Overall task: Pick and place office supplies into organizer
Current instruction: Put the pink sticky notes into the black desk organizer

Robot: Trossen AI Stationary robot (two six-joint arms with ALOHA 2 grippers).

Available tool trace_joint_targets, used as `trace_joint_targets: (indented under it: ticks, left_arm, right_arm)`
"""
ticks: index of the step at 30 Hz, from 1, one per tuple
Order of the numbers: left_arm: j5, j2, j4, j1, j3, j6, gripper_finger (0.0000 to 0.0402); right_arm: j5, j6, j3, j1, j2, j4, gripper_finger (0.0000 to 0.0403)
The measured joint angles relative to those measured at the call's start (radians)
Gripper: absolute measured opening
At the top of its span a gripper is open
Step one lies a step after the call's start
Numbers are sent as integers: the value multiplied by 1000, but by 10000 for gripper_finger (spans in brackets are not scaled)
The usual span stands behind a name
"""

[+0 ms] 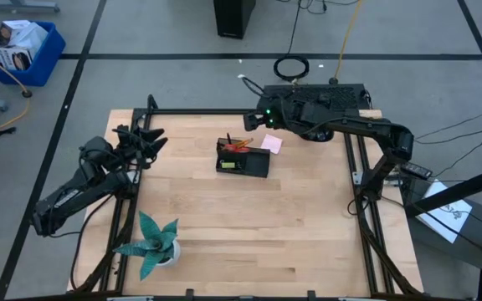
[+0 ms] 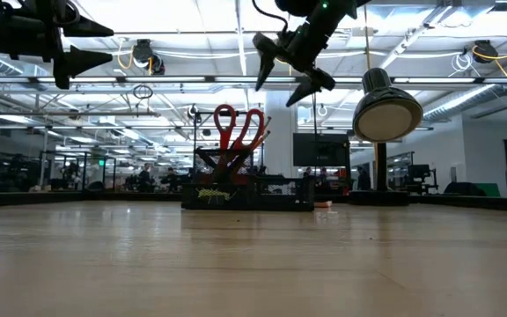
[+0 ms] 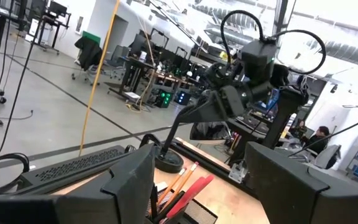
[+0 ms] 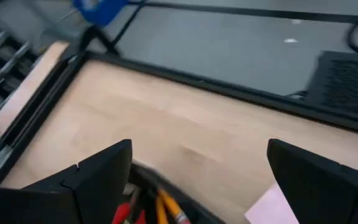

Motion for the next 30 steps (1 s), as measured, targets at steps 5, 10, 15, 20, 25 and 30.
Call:
trace_joint_targets:
  ticks: [5,10,15,20,25,30]
  left_arm:
    - [0,0,0,0,0,0,255]
    - [1,0,0,0,0,0,255]
    - [1,0,0,0,0,0,255]
    - [-1,0,0,0,0,0,255]
    - [-5,0,0,0,0,0,255]
    - [-5,0,0,0,0,0,255]
  right_arm:
    - [54,131,0,17,16,-12,364]
    - [55,236,0,38,20,-39,364]
    - [71,279,-1,50,47,-79,362]
    - [62,279,0,29,60,-84,345]
    - [58,345,-2,17,90,-87,325]
    - [57,409,-2,17,98,-96,314]
